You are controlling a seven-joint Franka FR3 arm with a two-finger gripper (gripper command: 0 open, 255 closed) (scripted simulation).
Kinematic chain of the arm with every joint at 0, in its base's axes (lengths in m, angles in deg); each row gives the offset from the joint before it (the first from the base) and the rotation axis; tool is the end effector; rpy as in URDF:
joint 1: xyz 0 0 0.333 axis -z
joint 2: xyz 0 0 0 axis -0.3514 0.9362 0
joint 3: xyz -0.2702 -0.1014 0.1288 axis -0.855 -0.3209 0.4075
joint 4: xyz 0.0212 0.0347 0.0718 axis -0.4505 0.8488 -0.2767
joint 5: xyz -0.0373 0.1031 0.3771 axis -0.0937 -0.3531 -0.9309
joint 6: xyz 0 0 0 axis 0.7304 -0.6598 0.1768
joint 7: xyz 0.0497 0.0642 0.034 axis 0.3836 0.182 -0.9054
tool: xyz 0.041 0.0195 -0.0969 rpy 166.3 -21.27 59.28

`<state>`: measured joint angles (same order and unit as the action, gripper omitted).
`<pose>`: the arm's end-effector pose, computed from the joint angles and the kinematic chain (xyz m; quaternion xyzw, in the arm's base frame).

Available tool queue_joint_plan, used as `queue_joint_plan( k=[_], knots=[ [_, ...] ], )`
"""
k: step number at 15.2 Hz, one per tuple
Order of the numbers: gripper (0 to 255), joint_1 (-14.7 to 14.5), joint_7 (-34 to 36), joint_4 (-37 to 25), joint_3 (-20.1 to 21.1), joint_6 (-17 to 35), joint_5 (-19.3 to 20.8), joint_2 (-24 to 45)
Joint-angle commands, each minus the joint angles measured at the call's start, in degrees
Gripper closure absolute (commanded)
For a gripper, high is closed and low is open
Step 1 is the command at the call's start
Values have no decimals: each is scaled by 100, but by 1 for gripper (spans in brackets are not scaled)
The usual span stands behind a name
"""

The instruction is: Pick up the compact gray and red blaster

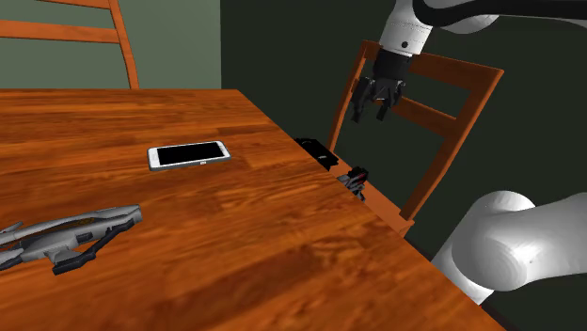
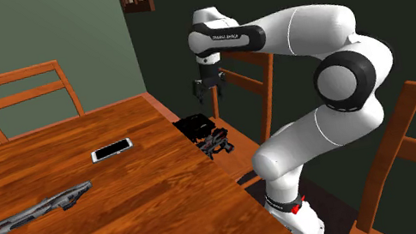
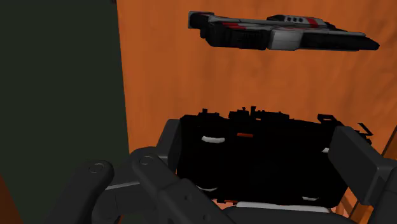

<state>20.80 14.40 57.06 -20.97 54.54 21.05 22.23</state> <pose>0.3231 -0.0261 0.5822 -0.9953 0.0901 -0.0335 0.0149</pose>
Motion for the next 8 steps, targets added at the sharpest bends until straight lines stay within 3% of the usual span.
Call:
queue_joint_plan(
  k=[1, 8],
  knots=[
    [0, 0, 0, 0, 0, 0, 0, 0],
    [0, -1460, -3734, 715, -428, 630, 662, 502]
  ],
)
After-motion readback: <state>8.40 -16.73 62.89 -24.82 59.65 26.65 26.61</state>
